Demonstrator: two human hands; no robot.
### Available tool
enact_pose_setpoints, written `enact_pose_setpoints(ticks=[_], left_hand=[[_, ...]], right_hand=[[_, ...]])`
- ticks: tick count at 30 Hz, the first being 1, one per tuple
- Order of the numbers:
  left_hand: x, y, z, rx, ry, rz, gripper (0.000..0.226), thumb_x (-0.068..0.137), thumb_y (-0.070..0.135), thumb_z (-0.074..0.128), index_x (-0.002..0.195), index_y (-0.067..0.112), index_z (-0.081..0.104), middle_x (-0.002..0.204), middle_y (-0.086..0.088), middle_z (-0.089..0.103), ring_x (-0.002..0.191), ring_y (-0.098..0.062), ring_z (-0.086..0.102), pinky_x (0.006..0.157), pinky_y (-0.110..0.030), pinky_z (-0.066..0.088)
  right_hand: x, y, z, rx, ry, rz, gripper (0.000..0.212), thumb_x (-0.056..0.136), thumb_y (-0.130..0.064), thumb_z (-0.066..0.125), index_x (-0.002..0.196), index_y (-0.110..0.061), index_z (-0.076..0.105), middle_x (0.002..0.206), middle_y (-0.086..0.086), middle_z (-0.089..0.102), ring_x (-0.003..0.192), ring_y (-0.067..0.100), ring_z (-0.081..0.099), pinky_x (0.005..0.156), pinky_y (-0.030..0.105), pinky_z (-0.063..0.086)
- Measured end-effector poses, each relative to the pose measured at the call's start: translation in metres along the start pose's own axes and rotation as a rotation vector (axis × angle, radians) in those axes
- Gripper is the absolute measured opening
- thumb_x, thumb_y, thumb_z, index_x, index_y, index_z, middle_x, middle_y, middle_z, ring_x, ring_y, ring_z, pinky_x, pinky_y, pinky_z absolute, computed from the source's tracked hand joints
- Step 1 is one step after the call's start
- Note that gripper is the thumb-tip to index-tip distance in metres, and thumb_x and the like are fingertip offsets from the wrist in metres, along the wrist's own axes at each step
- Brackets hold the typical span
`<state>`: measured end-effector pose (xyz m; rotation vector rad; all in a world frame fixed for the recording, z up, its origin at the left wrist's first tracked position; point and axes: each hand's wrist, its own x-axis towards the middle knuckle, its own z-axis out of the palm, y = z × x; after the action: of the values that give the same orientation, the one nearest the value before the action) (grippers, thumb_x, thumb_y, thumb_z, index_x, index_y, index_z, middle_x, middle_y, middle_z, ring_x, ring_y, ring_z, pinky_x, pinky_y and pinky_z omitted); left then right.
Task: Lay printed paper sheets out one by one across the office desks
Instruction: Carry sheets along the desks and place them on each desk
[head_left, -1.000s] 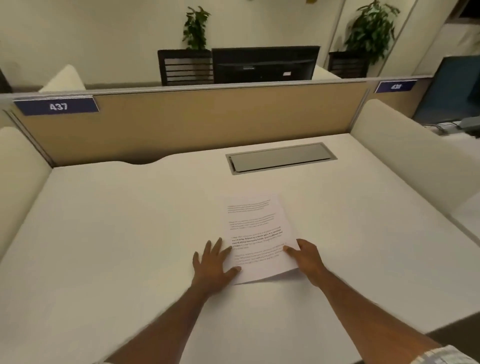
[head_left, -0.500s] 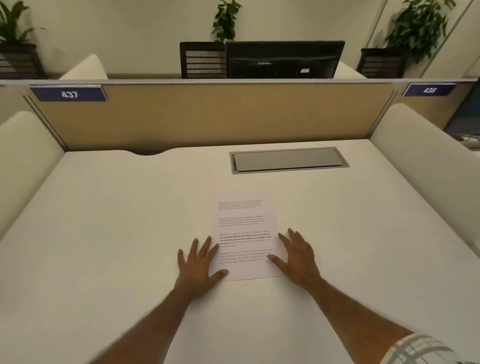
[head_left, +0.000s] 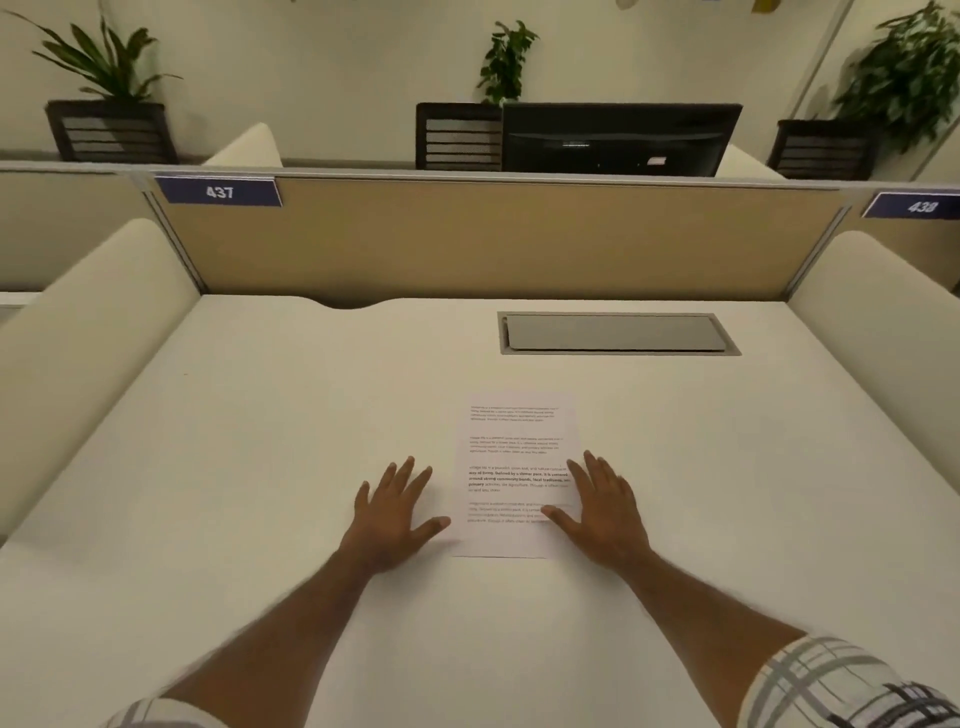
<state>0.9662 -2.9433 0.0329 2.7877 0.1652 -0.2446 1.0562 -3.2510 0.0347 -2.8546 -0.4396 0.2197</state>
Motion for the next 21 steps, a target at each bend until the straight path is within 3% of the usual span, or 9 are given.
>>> enact_pose_setpoints(ticks=[6, 10, 21], left_hand=[[-0.061, -0.051, -0.028, 0.004, 0.132, -0.173, 0.106, 0.067, 0.093, 0.004, 0.155, 0.034, 0.014, 0.165, 0.007, 0.002, 0.152, -0.012, -0.002, 0.121, -0.048, -0.001], [-0.116, -0.089, -0.036, 0.021, 0.176, -0.335, 0.101, 0.072, 0.09, 0.014, 0.155, 0.033, 0.014, 0.165, 0.005, 0.0, 0.151, -0.013, -0.005, 0.121, -0.049, -0.004], [-0.279, -0.25, -0.064, 0.102, 0.232, -0.616, 0.105, 0.07, 0.091, -0.001, 0.156, 0.031, 0.008, 0.165, 0.002, -0.004, 0.152, -0.017, -0.008, 0.12, -0.053, -0.004]], right_hand=[[0.024, -0.073, 0.012, -0.038, -0.059, -0.287, 0.111, 0.068, -0.091, -0.005, 0.156, -0.026, 0.013, 0.165, 0.003, 0.002, 0.152, 0.02, -0.001, 0.123, 0.043, 0.002], [0.019, -0.147, 0.024, -0.046, -0.066, -0.436, 0.101, 0.074, -0.085, 0.006, 0.156, -0.027, 0.012, 0.165, 0.002, 0.0, 0.152, 0.02, -0.003, 0.122, 0.041, -0.001], [-0.047, -0.385, 0.087, -0.047, -0.134, -0.731, 0.094, 0.079, -0.082, 0.013, 0.156, -0.028, 0.012, 0.165, 0.0, 0.0, 0.152, 0.017, -0.004, 0.123, 0.04, -0.002]])
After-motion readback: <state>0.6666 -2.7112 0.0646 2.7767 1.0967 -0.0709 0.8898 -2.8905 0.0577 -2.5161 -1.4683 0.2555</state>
